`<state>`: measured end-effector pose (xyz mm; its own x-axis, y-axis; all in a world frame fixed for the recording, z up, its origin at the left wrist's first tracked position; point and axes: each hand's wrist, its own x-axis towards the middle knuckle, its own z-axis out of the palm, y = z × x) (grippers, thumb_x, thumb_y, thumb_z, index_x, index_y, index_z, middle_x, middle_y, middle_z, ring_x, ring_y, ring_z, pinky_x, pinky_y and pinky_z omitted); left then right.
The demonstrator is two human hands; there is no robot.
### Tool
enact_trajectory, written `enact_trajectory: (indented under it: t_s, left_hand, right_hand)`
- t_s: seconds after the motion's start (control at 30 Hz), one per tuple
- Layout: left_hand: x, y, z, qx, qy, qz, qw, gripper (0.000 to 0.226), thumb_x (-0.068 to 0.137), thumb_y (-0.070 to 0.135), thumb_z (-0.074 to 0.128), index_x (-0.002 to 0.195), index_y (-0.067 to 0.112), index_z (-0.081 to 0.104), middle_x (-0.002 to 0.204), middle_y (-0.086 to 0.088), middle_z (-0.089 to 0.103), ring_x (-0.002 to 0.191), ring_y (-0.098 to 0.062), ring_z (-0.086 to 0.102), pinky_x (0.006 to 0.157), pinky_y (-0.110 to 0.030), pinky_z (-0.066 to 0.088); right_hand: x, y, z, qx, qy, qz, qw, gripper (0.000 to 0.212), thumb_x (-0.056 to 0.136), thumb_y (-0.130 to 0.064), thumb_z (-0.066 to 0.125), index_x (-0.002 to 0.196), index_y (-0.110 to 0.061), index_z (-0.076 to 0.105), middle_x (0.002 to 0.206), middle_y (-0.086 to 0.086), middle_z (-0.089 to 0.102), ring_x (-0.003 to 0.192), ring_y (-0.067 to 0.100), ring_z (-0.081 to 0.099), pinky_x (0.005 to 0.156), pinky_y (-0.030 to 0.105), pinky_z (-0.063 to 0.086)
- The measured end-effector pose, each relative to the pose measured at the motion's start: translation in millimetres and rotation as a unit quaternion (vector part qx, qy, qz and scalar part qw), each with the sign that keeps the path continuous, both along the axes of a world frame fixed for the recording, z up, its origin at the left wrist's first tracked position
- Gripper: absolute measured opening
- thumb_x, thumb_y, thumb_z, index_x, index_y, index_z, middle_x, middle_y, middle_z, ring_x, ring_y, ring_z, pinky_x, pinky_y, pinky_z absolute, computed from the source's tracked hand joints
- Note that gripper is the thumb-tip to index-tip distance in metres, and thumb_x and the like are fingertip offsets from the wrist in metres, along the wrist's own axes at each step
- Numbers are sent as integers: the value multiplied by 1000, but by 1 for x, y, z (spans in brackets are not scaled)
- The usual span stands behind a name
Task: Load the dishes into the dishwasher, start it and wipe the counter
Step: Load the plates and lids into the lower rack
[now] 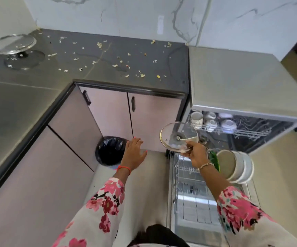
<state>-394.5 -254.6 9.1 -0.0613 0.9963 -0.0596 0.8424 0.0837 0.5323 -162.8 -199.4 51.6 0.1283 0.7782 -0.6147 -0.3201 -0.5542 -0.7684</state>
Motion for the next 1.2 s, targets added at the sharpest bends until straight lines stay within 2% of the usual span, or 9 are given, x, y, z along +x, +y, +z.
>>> enact_trajectory:
  t_s: [0.1, 0.27, 0.37, 0.57, 0.77, 0.97, 1.03, 1.1, 1.2]
  left_hand:
    - [31, -37, -11, -46, 18, -32, 998, 51, 90, 37, 47, 132, 8, 43, 146, -7, 35, 142, -21, 21, 115, -36, 8]
    - [97, -88, -47, -133, 43, -107, 984, 95, 61, 62, 8, 134, 10, 41, 146, -7, 34, 141, -20, 21, 115, -38, 13]
    - [149, -109, -62, -172, 66, -127, 975, 73, 81, 57, 24, 137, 11, 36, 149, -5, 30, 142, -18, 18, 116, -38, 12]
    - [264, -148, -89, -246, 43, -134, 959, 90, 71, 64, 14, 140, 10, 32, 150, -7, 30, 141, -19, 22, 115, -35, 16]
    - [320, -156, -115, -300, 6, -113, 947, 59, 87, 40, 39, 135, 4, 41, 140, -13, 44, 130, -25, 40, 108, -31, 29]
    - [341, -142, -192, -304, 15, -121, 945, 47, 93, 24, 49, 136, 5, 40, 141, -12, 43, 132, -25, 38, 111, -31, 27]
    - [347, -138, -228, -310, 7, -122, 943, 47, 93, 21, 51, 136, 6, 40, 141, -11, 43, 133, -25, 37, 113, -33, 27]
    - [352, -136, -257, -306, 10, -128, 943, 49, 92, 20, 50, 138, 8, 38, 143, -10, 40, 135, -23, 34, 115, -33, 24]
    - [359, -131, -312, -297, 45, -159, 940, 54, 95, 20, 45, 144, 9, 26, 152, -8, 26, 142, -22, 21, 118, -34, 15]
  right_hand:
    - [33, -51, -21, -30, -14, -3, 999, 19, 89, 2, 49, 71, -1, 53, 40, 1, 59, 34, 13, 57, 33, 26, 48]
    - [109, -124, -58, -85, -59, -28, 994, 14, 85, 3, 50, 74, -3, 55, 44, 6, 62, 37, 17, 59, 36, 29, 50]
    - [162, -156, -73, -116, -70, -24, 991, 13, 86, 0, 49, 76, -3, 57, 45, 7, 61, 37, 16, 58, 37, 29, 51]
    - [274, -195, -104, -150, -117, 15, 982, 13, 86, 3, 48, 84, -3, 59, 48, 7, 62, 41, 18, 60, 41, 29, 51]
    - [336, -197, -129, -148, -199, 61, 967, 19, 83, 7, 51, 79, -7, 62, 71, 19, 62, 56, 30, 60, 39, 31, 52]
    - [347, -165, -208, -100, -314, 119, 937, 26, 86, -11, 61, 67, 7, 58, 65, 27, 62, 58, 45, 61, 50, 56, 52]
    - [344, -152, -240, -75, -335, 138, 929, 31, 86, -13, 60, 66, 9, 57, 60, 24, 59, 55, 41, 60, 46, 45, 52]
    - [338, -136, -253, -35, -367, 159, 916, 33, 90, -12, 59, 62, 6, 55, 50, 12, 51, 41, 12, 53, 40, 18, 43]
    - [329, -115, -291, 18, -410, 201, 889, 31, 92, -12, 55, 62, -6, 50, 48, -5, 40, 39, 4, 39, 45, 9, 35]
